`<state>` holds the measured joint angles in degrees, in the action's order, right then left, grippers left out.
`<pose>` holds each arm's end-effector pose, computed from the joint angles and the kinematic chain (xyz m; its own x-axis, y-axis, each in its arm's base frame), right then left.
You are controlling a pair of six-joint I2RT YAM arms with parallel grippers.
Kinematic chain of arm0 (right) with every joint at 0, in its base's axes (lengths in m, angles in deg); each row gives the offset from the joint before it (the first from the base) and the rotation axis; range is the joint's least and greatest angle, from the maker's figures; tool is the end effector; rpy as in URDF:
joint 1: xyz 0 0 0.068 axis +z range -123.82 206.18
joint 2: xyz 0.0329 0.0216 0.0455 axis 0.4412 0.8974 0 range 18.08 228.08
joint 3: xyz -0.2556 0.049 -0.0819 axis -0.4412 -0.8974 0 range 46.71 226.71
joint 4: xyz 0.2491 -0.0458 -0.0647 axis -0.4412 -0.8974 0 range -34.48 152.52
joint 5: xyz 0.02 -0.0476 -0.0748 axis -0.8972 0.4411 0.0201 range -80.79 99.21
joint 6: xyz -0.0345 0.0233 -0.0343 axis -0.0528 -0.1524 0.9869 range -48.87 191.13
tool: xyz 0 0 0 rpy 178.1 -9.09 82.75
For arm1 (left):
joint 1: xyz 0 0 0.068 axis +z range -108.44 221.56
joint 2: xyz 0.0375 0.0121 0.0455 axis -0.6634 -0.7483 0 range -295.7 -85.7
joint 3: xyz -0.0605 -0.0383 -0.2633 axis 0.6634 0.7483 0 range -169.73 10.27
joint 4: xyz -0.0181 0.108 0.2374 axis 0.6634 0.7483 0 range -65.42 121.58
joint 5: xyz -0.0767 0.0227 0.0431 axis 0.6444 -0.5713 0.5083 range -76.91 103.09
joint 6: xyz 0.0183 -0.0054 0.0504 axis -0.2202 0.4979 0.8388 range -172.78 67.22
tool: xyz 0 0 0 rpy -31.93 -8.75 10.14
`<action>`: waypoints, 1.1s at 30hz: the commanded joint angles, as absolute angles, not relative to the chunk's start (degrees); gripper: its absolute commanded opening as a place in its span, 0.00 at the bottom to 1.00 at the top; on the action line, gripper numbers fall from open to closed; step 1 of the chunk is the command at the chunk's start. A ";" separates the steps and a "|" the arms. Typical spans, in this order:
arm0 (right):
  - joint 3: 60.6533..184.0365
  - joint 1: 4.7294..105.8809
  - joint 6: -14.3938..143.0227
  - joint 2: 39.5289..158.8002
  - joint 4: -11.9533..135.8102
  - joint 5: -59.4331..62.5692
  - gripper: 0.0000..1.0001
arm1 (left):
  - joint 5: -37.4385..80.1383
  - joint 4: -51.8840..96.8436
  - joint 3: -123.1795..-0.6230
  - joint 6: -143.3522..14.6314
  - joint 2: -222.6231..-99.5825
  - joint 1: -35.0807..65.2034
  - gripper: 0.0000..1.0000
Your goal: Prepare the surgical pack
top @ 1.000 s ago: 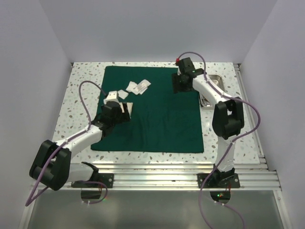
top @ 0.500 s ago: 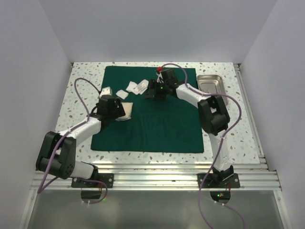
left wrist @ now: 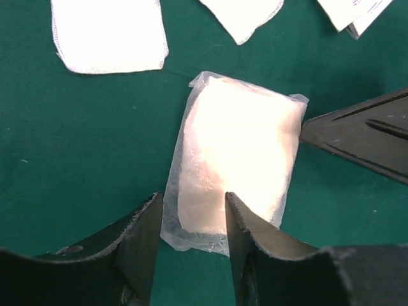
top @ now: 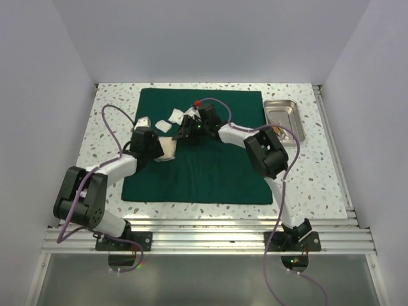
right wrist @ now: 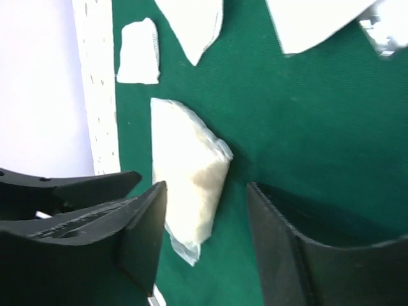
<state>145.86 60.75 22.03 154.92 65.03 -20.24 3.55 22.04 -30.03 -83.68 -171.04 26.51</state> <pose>0.4256 0.3145 0.1312 -0.9342 0.1555 -0.3210 -0.1816 0.5673 0.8032 0.2860 -0.0707 0.1721 -0.6307 -0.3549 -0.6901 -0.2166 0.9345 -0.2825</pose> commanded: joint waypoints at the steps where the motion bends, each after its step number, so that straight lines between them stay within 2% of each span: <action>1: 148.84 61.42 19.10 156.33 68.32 -21.55 0.55 | 4.12 18.43 -30.51 -83.63 -173.22 26.97 0.47; 5: 149.72 61.86 18.84 157.39 67.89 -20.85 0.49 | 5.61 18.61 -31.57 -83.63 -175.96 26.97 0.40; 14: 151.65 62.30 16.90 159.59 69.47 -21.64 0.34 | 6.50 17.73 -31.31 -83.54 -176.40 26.97 0.37; 18: 151.21 62.39 16.46 159.41 71.22 -21.82 0.18 | 6.85 17.73 -31.39 -83.54 -176.31 26.97 0.36; 19: 151.04 62.39 16.37 158.98 71.92 -21.82 0.08 | 6.67 17.55 -30.87 -83.54 -175.44 26.97 0.36; 21: 150.07 62.39 16.20 158.36 72.98 -21.73 0.00 | 6.85 16.59 -30.08 -83.11 -173.95 26.97 0.39; 26: 146.65 60.99 15.58 154.50 77.11 -22.17 0.00 | 5.80 14.57 -25.69 -82.67 -165.78 26.97 0.50; 33: 138.30 53.87 18.74 143.96 75.36 -22.61 0.00 | 5.44 12.02 -20.50 -82.05 -155.58 26.88 0.53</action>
<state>140.20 58.19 16.85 153.83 73.64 -21.86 6.24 16.29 -22.00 -83.35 -158.21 26.56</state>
